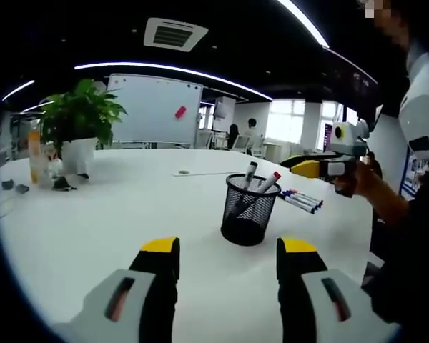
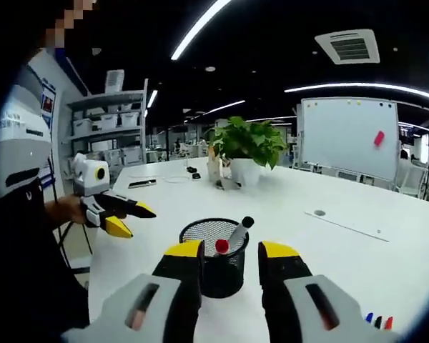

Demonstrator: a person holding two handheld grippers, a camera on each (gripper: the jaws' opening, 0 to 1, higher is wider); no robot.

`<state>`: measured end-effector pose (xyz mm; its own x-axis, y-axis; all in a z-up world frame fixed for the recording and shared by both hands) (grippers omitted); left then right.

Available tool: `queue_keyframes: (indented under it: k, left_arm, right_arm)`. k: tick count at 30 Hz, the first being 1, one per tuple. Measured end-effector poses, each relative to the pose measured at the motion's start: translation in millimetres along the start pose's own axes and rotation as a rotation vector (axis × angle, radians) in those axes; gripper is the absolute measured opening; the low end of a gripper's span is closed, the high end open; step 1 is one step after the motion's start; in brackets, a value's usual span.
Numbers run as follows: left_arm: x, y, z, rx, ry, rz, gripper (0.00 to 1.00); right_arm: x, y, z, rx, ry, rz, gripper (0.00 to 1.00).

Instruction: Pick up the whiteboard markers from the pen holder and place them facing the whiteboard neatly

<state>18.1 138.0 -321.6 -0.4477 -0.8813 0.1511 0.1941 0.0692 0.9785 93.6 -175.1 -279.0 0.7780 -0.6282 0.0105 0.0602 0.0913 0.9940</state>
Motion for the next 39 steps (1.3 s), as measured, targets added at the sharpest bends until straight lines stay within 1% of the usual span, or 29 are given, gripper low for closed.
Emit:
queue_keyframes:
  k: [3, 6, 11, 14, 20, 24, 28, 34, 38, 39]
  left_arm:
    - [0.4, -2.4, 0, -0.001, -0.005, -0.006, 0.57]
    - [-2.4, -4.6, 0, 0.0, 0.0, 0.012, 0.57]
    - [-6.8, 1.2, 1, 0.02, 0.01, 0.012, 0.56]
    - [-7.2, 3.0, 0, 0.027, 0.001, 0.007, 0.56]
    - [-7.9, 1.7, 0, 0.019, -0.019, -0.006, 0.56]
    - [-11.5, 2.4, -1, 0.027, -0.025, -0.006, 0.56]
    - [-13.8, 1.4, -1, 0.029, -0.027, -0.004, 0.56]
    - [-10.4, 0.2, -2, 0.032, -0.034, -0.002, 0.56]
    - [-5.9, 3.2, -2, 0.026, -0.034, -0.019, 0.56]
    - [-4.1, 5.1, -1, 0.019, -0.036, -0.042, 0.56]
  right_arm:
    - [-3, -1.9, -4, 0.005, 0.009, -0.006, 0.33]
    - [-3, -3.6, -5, 0.013, 0.0, -0.009, 0.33]
    - [-5, -4.0, -7, 0.021, -0.014, -0.007, 0.32]
    - [-5, -5.4, -7, 0.018, -0.022, -0.009, 0.32]
    - [-6, -8.1, -10, 0.014, -0.038, -0.016, 0.32]
    - [-9, -7.2, -12, 0.005, -0.046, 0.006, 0.32]
    - [-9, -7.8, -15, -0.003, -0.041, 0.008, 0.32]
    - [-11, -8.3, -16, -0.005, -0.036, 0.015, 0.3]
    - [-12, -6.8, -13, 0.007, -0.021, 0.015, 0.26]
    - [-12, -6.5, -13, 0.017, -0.021, 0.018, 0.26]
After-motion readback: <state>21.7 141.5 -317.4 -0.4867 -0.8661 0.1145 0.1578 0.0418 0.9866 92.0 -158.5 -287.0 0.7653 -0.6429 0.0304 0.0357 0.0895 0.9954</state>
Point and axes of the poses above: the point that each gripper's makers call its tool centre point, and the gripper's own axes: z roughly backward along the fingers, x roughly to its right, y roughly out of its top, the point moved 10 cm from there along z, roughly backward along the fingers, and after that the axes turned 7 degrees about x, right-handed, at the moved point
